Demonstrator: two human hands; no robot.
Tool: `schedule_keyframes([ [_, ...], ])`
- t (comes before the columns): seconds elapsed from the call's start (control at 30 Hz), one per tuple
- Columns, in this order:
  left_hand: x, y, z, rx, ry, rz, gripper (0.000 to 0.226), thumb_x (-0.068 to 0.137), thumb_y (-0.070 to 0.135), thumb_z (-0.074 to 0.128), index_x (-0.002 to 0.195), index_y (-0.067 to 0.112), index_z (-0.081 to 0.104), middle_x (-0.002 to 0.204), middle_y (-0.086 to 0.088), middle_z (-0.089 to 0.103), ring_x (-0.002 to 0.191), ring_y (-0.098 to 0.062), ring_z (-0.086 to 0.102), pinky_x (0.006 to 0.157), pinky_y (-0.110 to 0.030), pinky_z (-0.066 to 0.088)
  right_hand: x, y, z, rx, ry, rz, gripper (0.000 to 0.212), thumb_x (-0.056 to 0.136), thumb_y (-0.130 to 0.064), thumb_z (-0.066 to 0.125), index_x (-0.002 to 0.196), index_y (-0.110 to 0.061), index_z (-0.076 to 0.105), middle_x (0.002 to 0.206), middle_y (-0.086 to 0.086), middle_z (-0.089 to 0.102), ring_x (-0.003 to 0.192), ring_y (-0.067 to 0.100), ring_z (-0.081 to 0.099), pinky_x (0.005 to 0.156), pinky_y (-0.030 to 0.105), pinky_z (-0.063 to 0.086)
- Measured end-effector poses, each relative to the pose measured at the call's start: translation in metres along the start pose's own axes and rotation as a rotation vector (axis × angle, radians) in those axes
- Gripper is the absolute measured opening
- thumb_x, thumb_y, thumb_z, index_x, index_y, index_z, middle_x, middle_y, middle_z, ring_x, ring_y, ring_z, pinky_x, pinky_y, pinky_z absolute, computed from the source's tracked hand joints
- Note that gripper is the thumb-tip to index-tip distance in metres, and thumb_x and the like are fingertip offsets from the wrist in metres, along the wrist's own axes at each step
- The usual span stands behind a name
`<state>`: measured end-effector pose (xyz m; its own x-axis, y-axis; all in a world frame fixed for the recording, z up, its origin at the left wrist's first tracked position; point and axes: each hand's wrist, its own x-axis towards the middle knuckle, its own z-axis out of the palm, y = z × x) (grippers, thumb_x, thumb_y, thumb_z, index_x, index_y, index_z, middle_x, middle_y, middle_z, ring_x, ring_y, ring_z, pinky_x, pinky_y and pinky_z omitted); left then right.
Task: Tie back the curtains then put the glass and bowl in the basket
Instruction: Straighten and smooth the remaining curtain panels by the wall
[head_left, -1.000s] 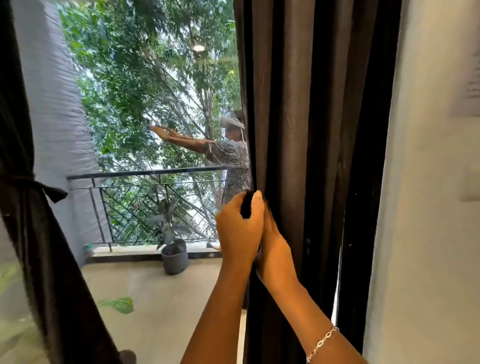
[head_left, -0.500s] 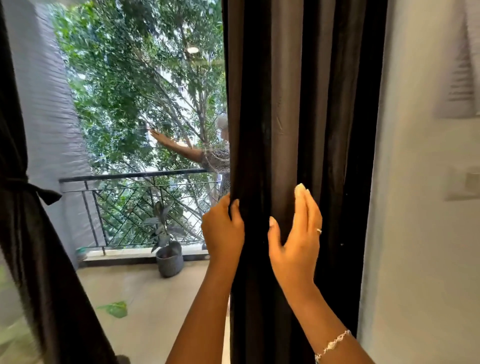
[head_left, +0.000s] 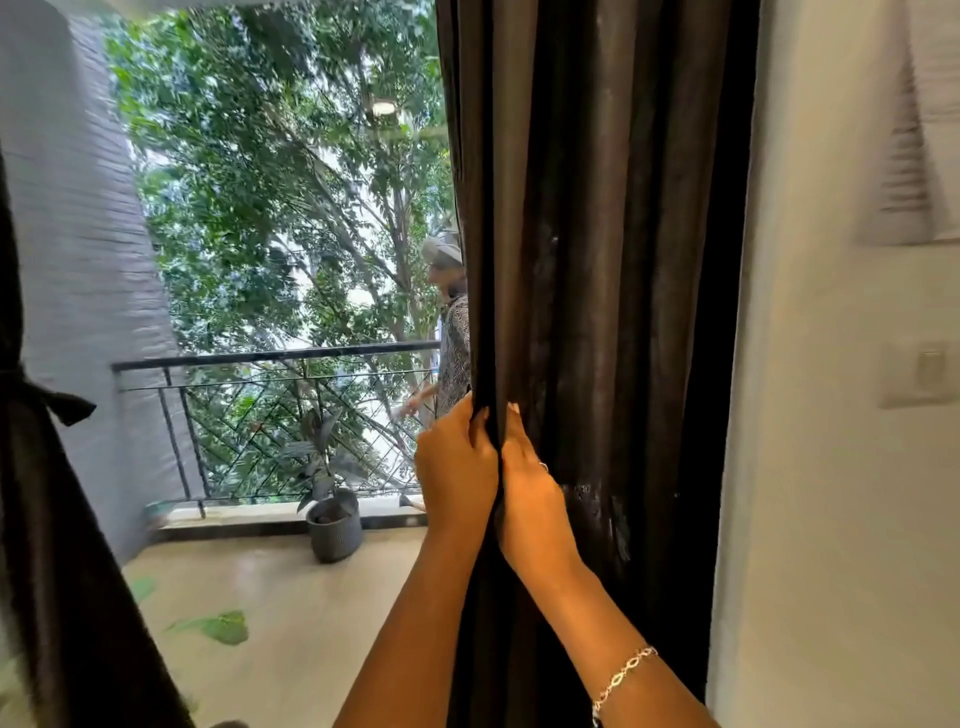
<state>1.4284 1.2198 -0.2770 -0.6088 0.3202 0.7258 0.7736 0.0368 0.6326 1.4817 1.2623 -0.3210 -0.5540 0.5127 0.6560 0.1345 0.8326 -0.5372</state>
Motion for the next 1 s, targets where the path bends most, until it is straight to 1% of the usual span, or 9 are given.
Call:
schedule_keyframes([
  [0.13, -0.001, 0.001, 0.003, -0.025, -0.025, 0.024, 0.027, 0.09, 0.001, 0.047, 0.108, 0.006, 0.067, 0.082, -0.014, 0.071, 0.05, 0.005, 0.04, 0.072, -0.013, 0.046, 0.002, 0.002, 0.004, 0.097, -0.019, 0.014, 0.072, 0.095, 0.001, 0.038, 0.14, -0.027, -0.01, 0.157, 0.0, 0.012, 0.136, 0.022, 0.037, 0.108, 0.039, 0.037],
  [0.2, -0.002, 0.0, 0.005, -0.083, -0.025, 0.033, 0.024, 0.092, 0.005, 0.046, 0.093, 0.009, 0.07, 0.07, -0.009, 0.068, 0.049, 0.004, 0.042, 0.09, -0.05, 0.046, 0.002, 0.004, 0.002, 0.06, -0.032, 0.019, 0.073, 0.095, -0.001, 0.04, 0.141, -0.025, -0.011, 0.158, 0.0, 0.01, 0.135, 0.018, 0.038, 0.108, 0.034, 0.037],
  [0.27, -0.006, 0.003, 0.005, -0.174, -0.011, 0.039, 0.036, 0.095, 0.018, 0.045, 0.062, 0.024, 0.058, 0.049, 0.009, 0.053, 0.044, -0.003, 0.044, 0.084, -0.062, 0.041, 0.001, 0.005, -0.001, 0.026, -0.048, 0.032, 0.062, 0.095, -0.003, 0.041, 0.148, -0.011, 0.009, 0.155, 0.008, 0.021, 0.132, 0.02, 0.041, 0.108, 0.032, 0.036],
  [0.33, -0.008, 0.005, 0.006, -0.213, -0.018, 0.062, 0.035, 0.093, 0.027, 0.047, 0.059, 0.031, 0.047, 0.042, 0.014, 0.042, 0.048, -0.002, 0.049, 0.08, -0.059, 0.043, 0.001, 0.007, -0.003, 0.044, -0.079, 0.018, 0.056, 0.095, -0.002, 0.039, 0.147, -0.007, 0.017, 0.151, 0.012, 0.03, 0.131, 0.022, 0.042, 0.107, 0.031, 0.036],
  [0.43, -0.003, -0.004, 0.009, -0.162, 0.02, 0.058, 0.039, 0.093, 0.015, 0.052, 0.055, 0.02, 0.043, 0.048, 0.006, 0.047, 0.067, -0.023, 0.061, 0.08, -0.054, 0.045, -0.002, 0.01, -0.011, 0.019, -0.074, -0.124, 0.065, 0.09, -0.008, 0.039, 0.147, -0.011, 0.008, 0.155, 0.0, 0.01, 0.142, 0.012, 0.018, 0.115, 0.025, 0.023],
  [0.5, 0.003, -0.013, 0.011, -0.127, 0.03, 0.063, 0.03, 0.093, 0.012, 0.051, 0.063, 0.013, 0.05, 0.054, -0.002, 0.05, 0.072, -0.038, 0.059, 0.064, -0.036, 0.039, -0.001, 0.02, -0.017, -0.001, 0.198, -0.177, 0.06, 0.09, -0.022, 0.04, 0.145, -0.004, 0.022, 0.15, 0.0, 0.019, 0.141, 0.009, 0.017, 0.115, 0.02, 0.017],
  [0.63, 0.009, -0.023, 0.008, -0.104, 0.06, 0.075, 0.025, 0.094, 0.015, 0.05, 0.075, 0.001, 0.06, 0.053, 0.004, 0.043, 0.047, -0.012, 0.04, 0.047, -0.02, 0.025, 0.015, 0.045, -0.036, 0.084, 0.661, 0.031, 0.06, 0.09, -0.024, 0.056, 0.141, -0.005, 0.033, 0.146, 0.01, 0.038, 0.137, 0.022, 0.034, 0.112, 0.025, 0.027],
  [0.8, 0.016, -0.033, 0.002, -0.054, 0.071, 0.072, 0.032, 0.094, 0.02, 0.049, 0.063, 0.011, 0.046, 0.046, 0.008, 0.033, 0.045, -0.01, 0.033, 0.046, -0.018, 0.024, 0.051, 0.057, -0.054, 0.319, 0.385, 0.296, 0.086, 0.079, -0.028, 0.072, 0.147, -0.017, 0.02, 0.146, 0.004, 0.04, 0.134, 0.018, 0.039, 0.111, 0.032, 0.033],
  [1.0, 0.026, -0.049, -0.012, 0.0, 0.091, 0.067, 0.038, 0.089, 0.031, 0.043, 0.065, 0.003, 0.053, 0.045, 0.002, 0.034, 0.045, -0.021, 0.036, 0.048, -0.032, 0.025, 0.056, 0.045, -0.036, 0.063, 0.316, 0.441, 0.05, 0.094, 0.002, 0.042, 0.142, -0.01, 0.034, 0.121, 0.018, 0.061, 0.117, 0.029, 0.056, 0.094, 0.032, 0.043],
])
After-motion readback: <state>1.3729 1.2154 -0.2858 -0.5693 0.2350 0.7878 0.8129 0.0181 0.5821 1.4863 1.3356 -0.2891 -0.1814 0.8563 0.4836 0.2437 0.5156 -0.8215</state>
